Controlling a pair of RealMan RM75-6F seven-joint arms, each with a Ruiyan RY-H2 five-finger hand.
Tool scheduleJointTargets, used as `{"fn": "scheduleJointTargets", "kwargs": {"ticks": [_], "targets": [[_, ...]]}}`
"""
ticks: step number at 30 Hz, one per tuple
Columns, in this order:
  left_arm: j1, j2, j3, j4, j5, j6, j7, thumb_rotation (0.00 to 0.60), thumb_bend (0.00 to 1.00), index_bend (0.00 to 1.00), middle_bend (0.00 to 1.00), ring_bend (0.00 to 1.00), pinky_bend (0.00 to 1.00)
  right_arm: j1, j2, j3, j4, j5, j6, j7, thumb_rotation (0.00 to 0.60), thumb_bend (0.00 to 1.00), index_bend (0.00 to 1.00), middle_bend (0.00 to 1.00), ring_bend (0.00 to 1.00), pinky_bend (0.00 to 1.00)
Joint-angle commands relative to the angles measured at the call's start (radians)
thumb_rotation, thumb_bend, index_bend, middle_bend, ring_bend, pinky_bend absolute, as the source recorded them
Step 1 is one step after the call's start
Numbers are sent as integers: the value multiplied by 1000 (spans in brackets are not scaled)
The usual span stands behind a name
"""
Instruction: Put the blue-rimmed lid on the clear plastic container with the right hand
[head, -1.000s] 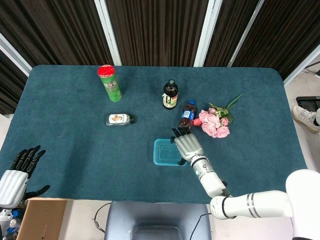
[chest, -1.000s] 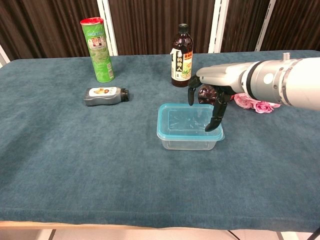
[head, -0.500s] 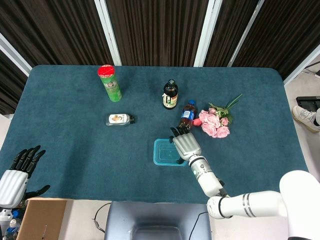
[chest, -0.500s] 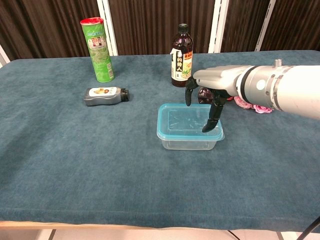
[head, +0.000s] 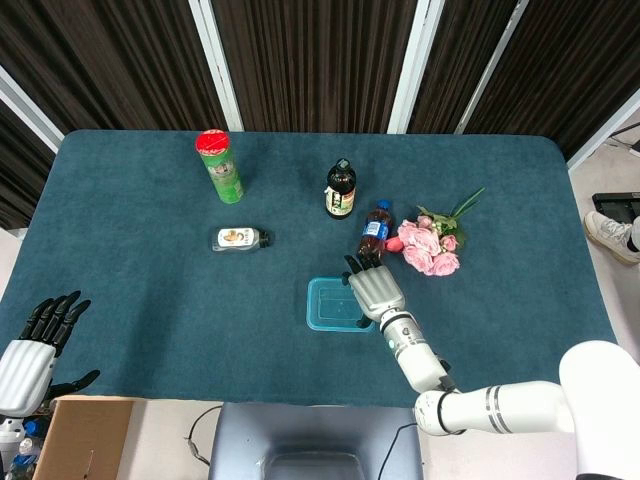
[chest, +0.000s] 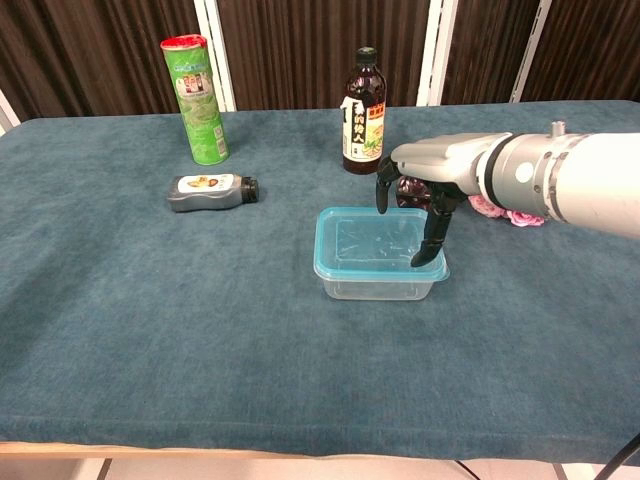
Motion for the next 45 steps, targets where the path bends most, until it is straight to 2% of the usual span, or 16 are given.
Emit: {"fn": "scheduleJointTargets", "kwargs": {"ticks": [1, 7, 11, 45], "targets": [[0, 0, 1, 1, 1, 1, -1, 600, 441, 0, 0, 0, 88, 0, -2, -1, 2, 1, -1, -3, 600, 221, 452, 159, 31, 130], [0, 1, 1, 2, 1, 0, -2, 600, 440, 0, 0, 0, 88, 5, -20, -3, 16, 11, -10, -12, 600, 224, 462, 159, 31, 128], [0, 1, 1, 2, 0, 0, -2, 600, 439, 0, 0, 0, 88, 7, -27, -2, 22, 17, -10, -18, 600, 270, 473, 159, 31, 127], [-1, 2, 0, 2, -3, -1, -4, 600, 439, 0, 0, 0, 88, -2, -59, 0, 66, 13, -18, -18, 600, 271, 477, 159, 31, 126]]}}
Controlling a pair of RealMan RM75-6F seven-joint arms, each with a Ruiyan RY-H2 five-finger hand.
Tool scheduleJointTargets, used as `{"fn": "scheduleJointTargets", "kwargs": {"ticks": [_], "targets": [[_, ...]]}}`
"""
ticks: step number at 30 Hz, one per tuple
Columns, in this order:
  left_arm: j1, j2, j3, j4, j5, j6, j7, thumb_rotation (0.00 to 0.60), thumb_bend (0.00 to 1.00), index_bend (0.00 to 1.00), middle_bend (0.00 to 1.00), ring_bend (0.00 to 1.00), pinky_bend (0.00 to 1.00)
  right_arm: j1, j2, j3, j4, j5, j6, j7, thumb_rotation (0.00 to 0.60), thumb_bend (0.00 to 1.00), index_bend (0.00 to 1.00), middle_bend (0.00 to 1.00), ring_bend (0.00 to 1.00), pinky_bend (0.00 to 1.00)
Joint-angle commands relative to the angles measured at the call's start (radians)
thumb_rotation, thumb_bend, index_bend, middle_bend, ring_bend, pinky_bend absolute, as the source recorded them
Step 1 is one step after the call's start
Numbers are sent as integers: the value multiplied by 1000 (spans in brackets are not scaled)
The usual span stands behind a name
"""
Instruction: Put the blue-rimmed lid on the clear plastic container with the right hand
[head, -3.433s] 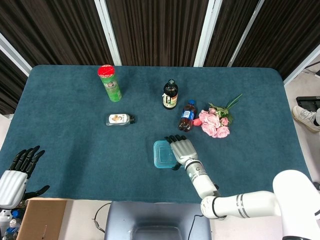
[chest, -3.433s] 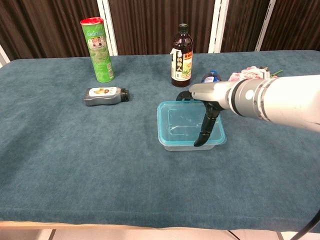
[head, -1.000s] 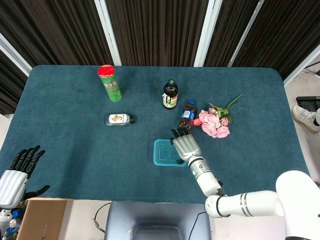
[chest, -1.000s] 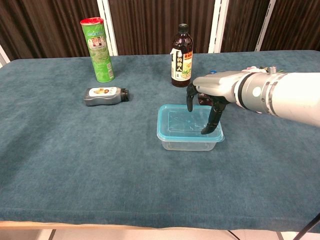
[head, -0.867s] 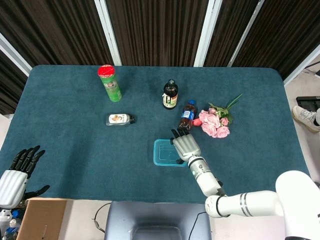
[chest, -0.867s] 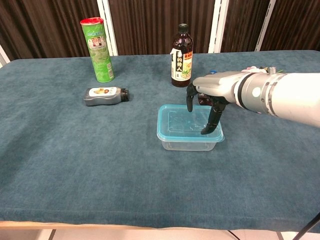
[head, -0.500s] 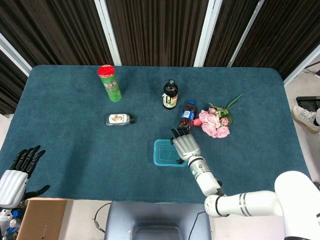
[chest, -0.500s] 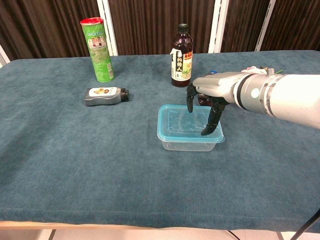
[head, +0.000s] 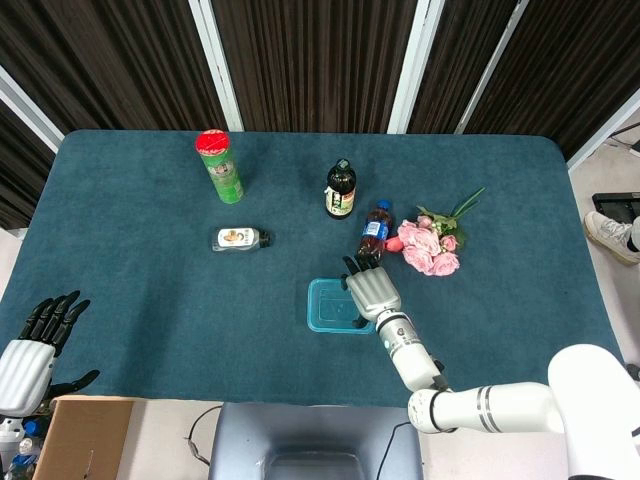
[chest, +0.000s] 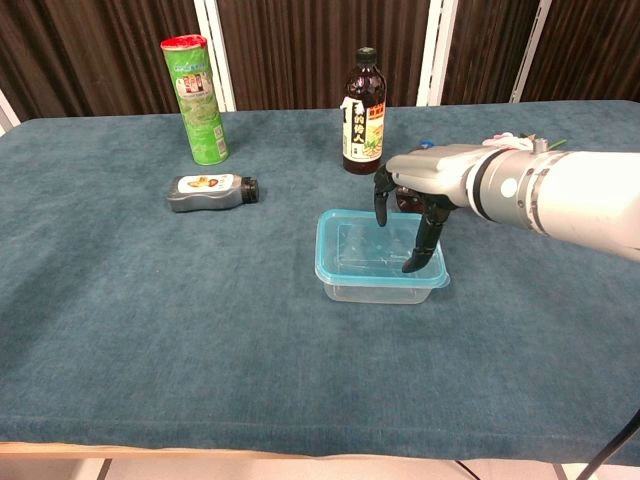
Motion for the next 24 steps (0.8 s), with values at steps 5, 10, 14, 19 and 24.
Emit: {"fn": "scheduleJointTargets", "kwargs": {"ticks": [5, 10, 14, 19, 24], "targets": [[0, 1, -1, 0, 0, 1, -3, 600, 437, 0, 0, 0, 88, -9, 27, 21, -36, -22, 16, 21, 600, 271, 477, 159, 31, 127], [1, 0, 1, -2, 4, 3, 0, 600, 438, 0, 0, 0, 88, -10, 54, 39, -80, -26, 29, 28, 600, 271, 468, 159, 31, 126], [0, 0, 0, -2, -1, -1, 0, 600, 439, 0, 0, 0, 88, -3, 51, 48, -92, -27, 33, 27, 600, 271, 467, 159, 31, 126], [-5, 0, -2, -2, -6, -10, -2, 600, 438, 0, 0, 0, 88, 19, 7, 62, -71, -8, 41, 7, 600, 271, 469, 159, 31, 126], [-5, 3, -6, 2, -17, -13, -14, 600, 439, 0, 0, 0, 87, 41, -38, 73, -33, 12, 38, -9, 600, 271, 469, 159, 31, 126]]}}
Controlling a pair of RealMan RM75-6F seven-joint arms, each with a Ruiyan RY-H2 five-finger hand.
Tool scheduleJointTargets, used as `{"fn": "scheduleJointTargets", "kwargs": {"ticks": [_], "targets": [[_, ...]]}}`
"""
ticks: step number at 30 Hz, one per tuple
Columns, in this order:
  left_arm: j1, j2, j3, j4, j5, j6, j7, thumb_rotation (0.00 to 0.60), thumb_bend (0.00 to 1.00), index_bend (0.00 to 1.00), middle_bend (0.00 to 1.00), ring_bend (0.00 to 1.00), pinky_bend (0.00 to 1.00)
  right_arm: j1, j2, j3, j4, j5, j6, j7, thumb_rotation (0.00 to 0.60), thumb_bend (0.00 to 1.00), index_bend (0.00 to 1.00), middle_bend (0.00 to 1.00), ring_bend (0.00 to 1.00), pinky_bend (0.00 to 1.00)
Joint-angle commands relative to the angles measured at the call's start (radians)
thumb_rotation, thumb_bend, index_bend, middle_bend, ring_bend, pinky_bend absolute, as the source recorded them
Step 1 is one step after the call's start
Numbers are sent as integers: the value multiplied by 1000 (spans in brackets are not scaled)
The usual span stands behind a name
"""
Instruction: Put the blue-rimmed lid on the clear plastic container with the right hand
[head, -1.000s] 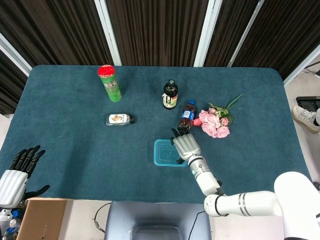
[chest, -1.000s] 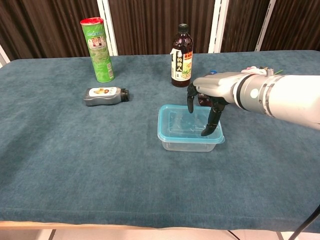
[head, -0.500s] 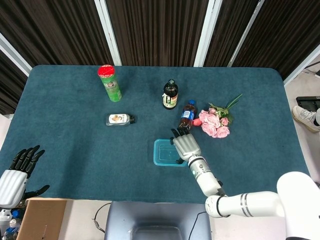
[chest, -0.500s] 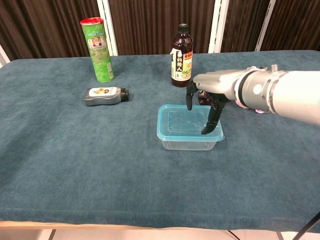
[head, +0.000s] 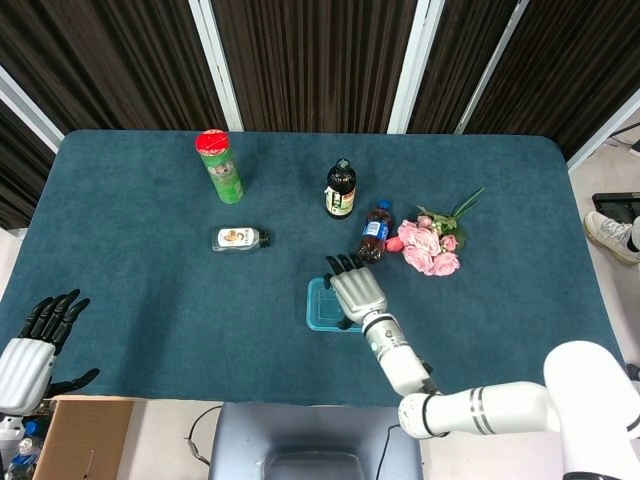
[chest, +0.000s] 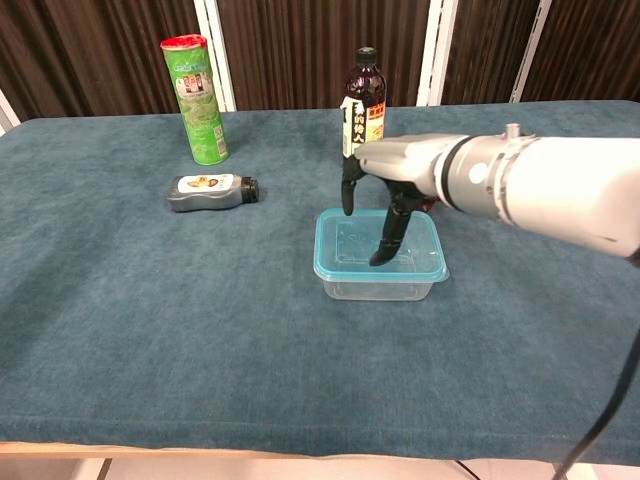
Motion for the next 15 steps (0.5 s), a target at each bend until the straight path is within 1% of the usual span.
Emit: {"fn": "scheduleJointTargets", "kwargs": {"ticks": [1, 7, 15], "targets": [[-1, 1, -3, 2, -7, -4, -6, 600, 438, 0, 0, 0, 88, 16, -26, 10, 26, 18, -3, -14, 600, 271, 469, 159, 32, 126], [-6, 3, -7, 5, -18, -16, -15, 600, 437, 0, 0, 0, 87, 36, -55, 18, 60, 42, -8, -34, 600, 288, 473, 160, 31, 126], [-6, 6, -6, 7, -15, -13, -27, 600, 437, 0, 0, 0, 88, 42, -71, 20, 73, 56, -2, -46, 600, 301, 482, 159, 32, 126]]}}
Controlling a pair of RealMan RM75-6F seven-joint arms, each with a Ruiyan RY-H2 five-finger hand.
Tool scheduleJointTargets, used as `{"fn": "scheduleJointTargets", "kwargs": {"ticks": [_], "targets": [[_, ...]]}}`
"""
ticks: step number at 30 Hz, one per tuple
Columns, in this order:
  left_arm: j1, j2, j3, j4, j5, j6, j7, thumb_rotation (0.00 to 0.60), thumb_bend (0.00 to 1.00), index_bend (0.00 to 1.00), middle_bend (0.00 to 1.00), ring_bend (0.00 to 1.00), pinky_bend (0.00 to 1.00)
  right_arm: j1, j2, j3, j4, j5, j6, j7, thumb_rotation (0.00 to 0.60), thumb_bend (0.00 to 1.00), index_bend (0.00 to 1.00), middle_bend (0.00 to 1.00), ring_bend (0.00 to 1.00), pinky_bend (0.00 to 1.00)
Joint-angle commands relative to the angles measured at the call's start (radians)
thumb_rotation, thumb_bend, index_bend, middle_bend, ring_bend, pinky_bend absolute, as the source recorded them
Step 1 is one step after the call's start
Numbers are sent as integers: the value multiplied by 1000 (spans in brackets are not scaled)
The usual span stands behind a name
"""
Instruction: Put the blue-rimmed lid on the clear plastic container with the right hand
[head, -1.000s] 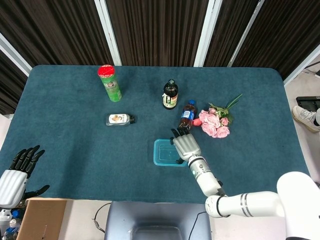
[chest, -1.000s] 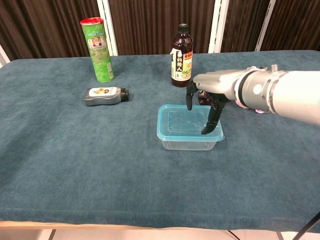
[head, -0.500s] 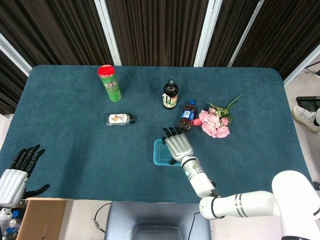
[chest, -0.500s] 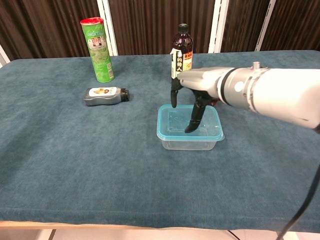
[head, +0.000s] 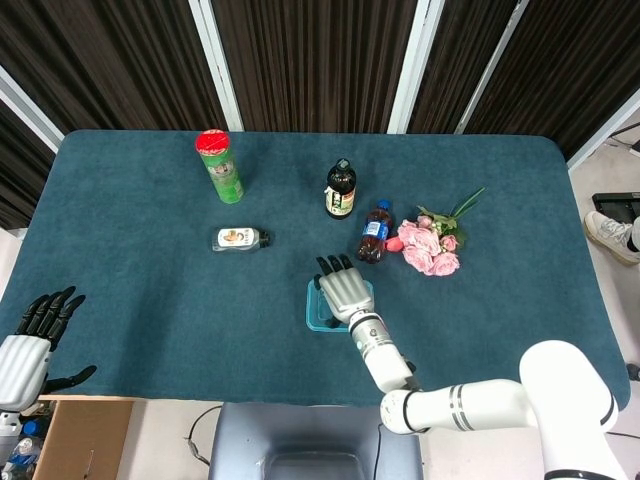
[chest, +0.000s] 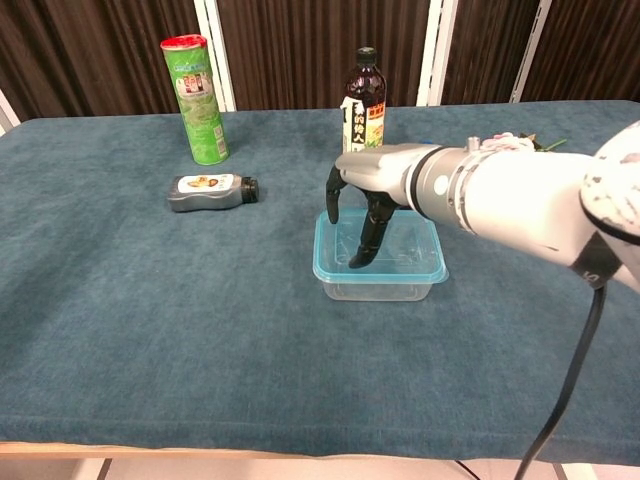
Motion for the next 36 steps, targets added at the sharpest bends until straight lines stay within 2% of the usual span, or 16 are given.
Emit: {"fn": "scheduleJointTargets", "kwargs": {"ticks": [1, 36], "targets": [[0, 0, 0, 0, 1, 1, -1, 600, 437, 0, 0, 0, 88, 1, -5, -1, 4, 3, 2, -4, 600, 301, 483, 159, 32, 126], [3, 4, 1, 3, 3, 8, -13, 600, 438, 0, 0, 0, 88, -11, -65, -17, 72, -10, 20, -47, 600, 302, 493, 159, 36, 127]]}}
